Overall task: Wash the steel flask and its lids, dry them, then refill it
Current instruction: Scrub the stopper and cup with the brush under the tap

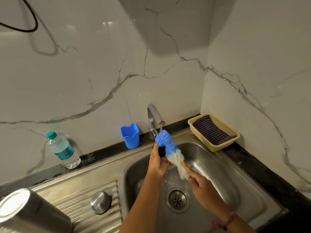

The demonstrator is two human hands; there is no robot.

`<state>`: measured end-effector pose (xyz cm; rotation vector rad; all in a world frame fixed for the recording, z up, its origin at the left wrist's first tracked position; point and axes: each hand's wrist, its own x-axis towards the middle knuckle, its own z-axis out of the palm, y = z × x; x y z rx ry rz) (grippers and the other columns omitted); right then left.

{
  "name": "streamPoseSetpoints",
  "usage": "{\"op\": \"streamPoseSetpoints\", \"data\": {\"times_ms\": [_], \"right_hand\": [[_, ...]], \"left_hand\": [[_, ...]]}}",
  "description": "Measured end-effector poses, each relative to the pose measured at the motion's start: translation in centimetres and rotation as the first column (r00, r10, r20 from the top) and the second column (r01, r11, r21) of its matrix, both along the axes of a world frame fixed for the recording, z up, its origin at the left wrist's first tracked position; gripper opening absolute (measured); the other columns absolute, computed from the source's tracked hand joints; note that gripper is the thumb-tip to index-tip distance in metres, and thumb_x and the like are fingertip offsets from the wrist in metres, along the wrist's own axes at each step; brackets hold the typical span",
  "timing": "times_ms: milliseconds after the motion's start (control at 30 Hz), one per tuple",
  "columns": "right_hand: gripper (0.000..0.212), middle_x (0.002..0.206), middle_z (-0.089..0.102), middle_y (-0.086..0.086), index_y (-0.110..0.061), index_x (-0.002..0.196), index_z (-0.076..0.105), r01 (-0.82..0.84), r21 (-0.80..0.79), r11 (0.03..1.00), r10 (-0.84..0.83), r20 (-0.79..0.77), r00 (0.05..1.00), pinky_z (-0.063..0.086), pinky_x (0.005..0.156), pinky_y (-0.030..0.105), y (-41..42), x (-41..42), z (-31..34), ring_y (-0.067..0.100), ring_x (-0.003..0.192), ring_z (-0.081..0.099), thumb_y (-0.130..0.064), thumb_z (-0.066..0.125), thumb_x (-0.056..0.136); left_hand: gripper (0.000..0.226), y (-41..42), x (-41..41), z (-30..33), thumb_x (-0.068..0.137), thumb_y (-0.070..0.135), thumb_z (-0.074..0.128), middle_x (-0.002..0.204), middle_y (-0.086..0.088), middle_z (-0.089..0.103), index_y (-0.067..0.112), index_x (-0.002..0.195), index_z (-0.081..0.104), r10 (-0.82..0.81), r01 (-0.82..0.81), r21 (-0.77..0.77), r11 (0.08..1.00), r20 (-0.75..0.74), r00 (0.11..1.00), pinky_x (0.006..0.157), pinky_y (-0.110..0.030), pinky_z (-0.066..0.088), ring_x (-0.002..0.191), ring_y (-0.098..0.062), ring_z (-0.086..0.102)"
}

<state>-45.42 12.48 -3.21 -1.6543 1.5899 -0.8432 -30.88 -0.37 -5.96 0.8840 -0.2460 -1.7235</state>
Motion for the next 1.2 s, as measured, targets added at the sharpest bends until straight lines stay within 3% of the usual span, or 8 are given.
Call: {"op": "streamPoseSetpoints", "data": {"times_ms": [100,200,367,533,733,967,1133,1200], "right_hand": [[0.052,0.085,0.059,-0.015,-0.043,0.141,0.030,0.029,0.022,0.999,-0.029,-0.001,1.000,0.039,0.051,0.011,-0.5,-0.6,-0.1,-0.012,0.049,0.048,-0.013,0.041,0.100],[0.052,0.070,0.037,-0.022,-0.038,0.142,0.025,0.049,0.055,0.997,-0.051,0.035,0.998,0.038,0.049,0.008,-1.0,-0.9,0.2,-0.013,0.047,0.045,-0.011,0.039,0.100],[0.053,0.082,0.053,-0.021,-0.043,0.138,0.032,-0.010,0.009,1.000,0.010,0.044,0.999,0.036,0.046,0.010,-0.7,-1.1,0.8,-0.008,0.045,0.047,-0.008,0.039,0.100],[0.051,0.053,0.048,-0.009,-0.048,0.136,0.033,0.049,0.064,0.997,-0.049,-0.004,0.999,0.029,0.044,0.017,-1.1,-1.7,-0.3,0.003,0.039,0.033,-0.012,0.040,0.100],[0.053,0.072,0.036,-0.023,-0.035,0.143,0.028,-0.003,0.028,1.000,0.002,0.052,0.999,0.038,0.053,0.006,-0.2,-1.0,0.4,-0.017,0.050,0.046,-0.007,0.040,0.100],[0.055,0.061,0.052,0.001,-0.048,0.138,0.036,-0.012,0.005,1.000,0.011,0.020,1.000,0.031,0.049,0.014,0.0,-1.0,-0.4,0.004,0.044,0.032,-0.010,0.041,0.099],[0.053,0.062,0.032,-0.020,-0.035,0.142,0.030,0.032,0.010,0.999,-0.032,0.050,0.998,0.037,0.050,0.009,-0.6,-1.5,0.1,-0.010,0.045,0.045,-0.006,0.040,0.099],[0.053,0.061,0.048,-0.010,-0.045,0.139,0.032,0.003,0.002,1.000,-0.003,0.034,0.999,0.033,0.048,0.011,-0.5,-1.3,0.1,-0.002,0.042,0.042,-0.010,0.041,0.099]], "left_hand": [[0.049,0.2,0.1,0.2,0.095,0.035,0.060,0.124,-0.020,0.067,0.008,0.135,0.054,0.038,-0.037,0.014,0.999,-0.070,0.997,0.095,-0.043,0.055,0.115,-0.032,0.065],[0.047,0.5,0.3,0.4,0.094,0.029,0.062,0.124,-0.024,0.064,0.005,0.134,0.053,0.080,-0.079,0.008,0.997,-0.131,0.988,0.075,-0.036,0.062,0.103,-0.030,0.071],[0.044,0.1,0.7,0.1,0.096,0.014,0.059,0.129,-0.023,0.061,0.006,0.138,0.051,0.122,-0.120,0.022,0.993,-0.212,0.970,0.097,-0.051,0.053,0.110,-0.036,0.067],[0.037,0.1,0.7,0.0,0.099,0.014,0.052,0.131,-0.030,0.057,0.005,0.135,0.051,0.124,-0.100,0.100,0.990,-0.273,0.954,0.099,-0.053,0.052,0.120,-0.044,0.059],[0.037,-0.2,0.1,0.4,0.099,0.025,0.056,0.129,-0.024,0.061,0.002,0.128,0.055,0.128,-0.114,0.079,0.990,-0.202,0.971,0.109,-0.048,0.044,0.122,-0.036,0.059],[0.028,0.5,-0.2,0.8,0.099,0.022,0.056,0.104,-0.018,0.073,0.004,0.122,0.057,0.033,-0.031,0.030,0.999,-0.077,0.996,0.074,-0.044,0.062,0.094,-0.030,0.072],[0.034,0.4,-0.1,0.0,0.100,0.020,0.053,0.119,-0.024,0.067,0.002,0.130,0.054,0.022,-0.016,0.081,0.997,-0.073,0.997,0.109,-0.047,0.044,0.117,-0.035,0.062],[0.034,0.3,-0.3,-0.2,0.100,0.020,0.050,0.117,-0.022,0.068,0.003,0.130,0.054,0.044,-0.036,0.090,0.995,-0.095,0.995,0.109,-0.048,0.043,0.117,-0.035,0.062]]}}
